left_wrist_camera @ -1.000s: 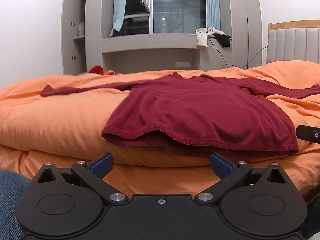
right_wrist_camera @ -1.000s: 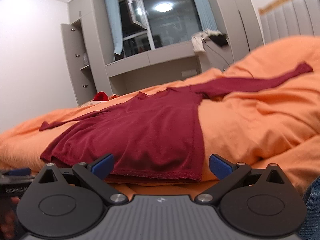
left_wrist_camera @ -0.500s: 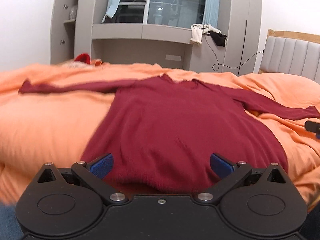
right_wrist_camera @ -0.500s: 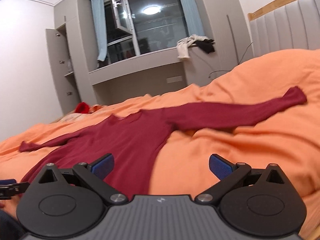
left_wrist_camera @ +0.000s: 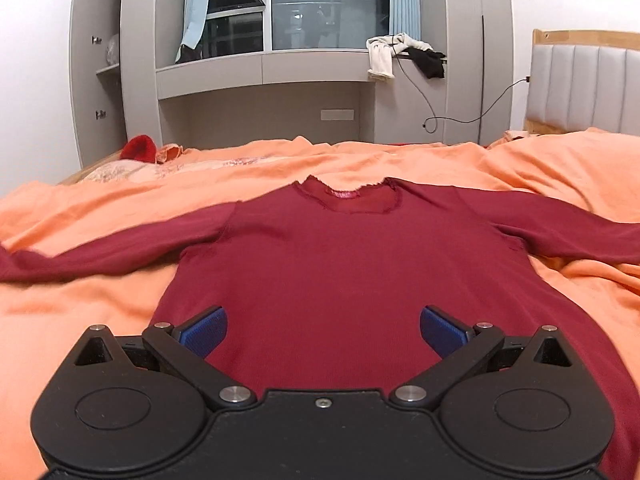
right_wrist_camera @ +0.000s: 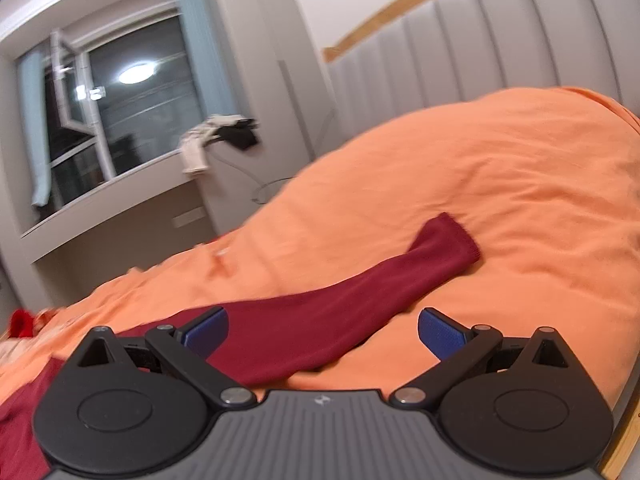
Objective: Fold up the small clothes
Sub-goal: 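Grasp the cuff of a dark red sleeve with the right gripper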
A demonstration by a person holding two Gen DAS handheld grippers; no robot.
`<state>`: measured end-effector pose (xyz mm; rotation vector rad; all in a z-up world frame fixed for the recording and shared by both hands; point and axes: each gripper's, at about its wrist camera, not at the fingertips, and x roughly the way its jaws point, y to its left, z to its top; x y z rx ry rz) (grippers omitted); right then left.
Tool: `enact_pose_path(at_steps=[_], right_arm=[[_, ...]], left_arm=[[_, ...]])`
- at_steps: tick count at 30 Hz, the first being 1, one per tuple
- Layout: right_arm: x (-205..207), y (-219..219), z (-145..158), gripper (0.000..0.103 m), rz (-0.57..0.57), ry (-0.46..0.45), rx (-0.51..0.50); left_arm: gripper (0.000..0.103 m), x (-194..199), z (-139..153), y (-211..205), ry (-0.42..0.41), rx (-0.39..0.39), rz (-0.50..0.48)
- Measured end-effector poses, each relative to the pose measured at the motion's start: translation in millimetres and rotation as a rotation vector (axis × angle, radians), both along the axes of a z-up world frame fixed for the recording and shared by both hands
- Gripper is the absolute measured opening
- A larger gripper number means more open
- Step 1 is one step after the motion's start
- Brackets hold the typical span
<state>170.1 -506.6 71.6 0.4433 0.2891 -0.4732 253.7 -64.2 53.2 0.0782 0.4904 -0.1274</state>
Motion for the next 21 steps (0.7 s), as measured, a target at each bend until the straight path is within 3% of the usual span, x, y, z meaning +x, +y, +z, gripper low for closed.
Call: enact_pose_path(at_steps=[4, 10, 18, 21], right_arm=[[33, -21, -12, 0.103, -0.079, 0.054, -0.018], [63, -27, -27, 0.103, -0.151, 0.135, -0.072], [57, -48, -42, 0.103, -0.216, 0.027, -0.030], [61, -53, -45, 0.094, -0.249, 0.039, -0.039]], left_arm=[[0.103, 24, -16, 1, -0.013, 0.006, 0.031], [0.103, 24, -25, 13, 0.035, -0.029, 0.041], [0.103, 31, -40, 12, 0.084, -0.023, 0.035], [0.102, 28, -40, 13, 0.073, -0.028, 0.031]])
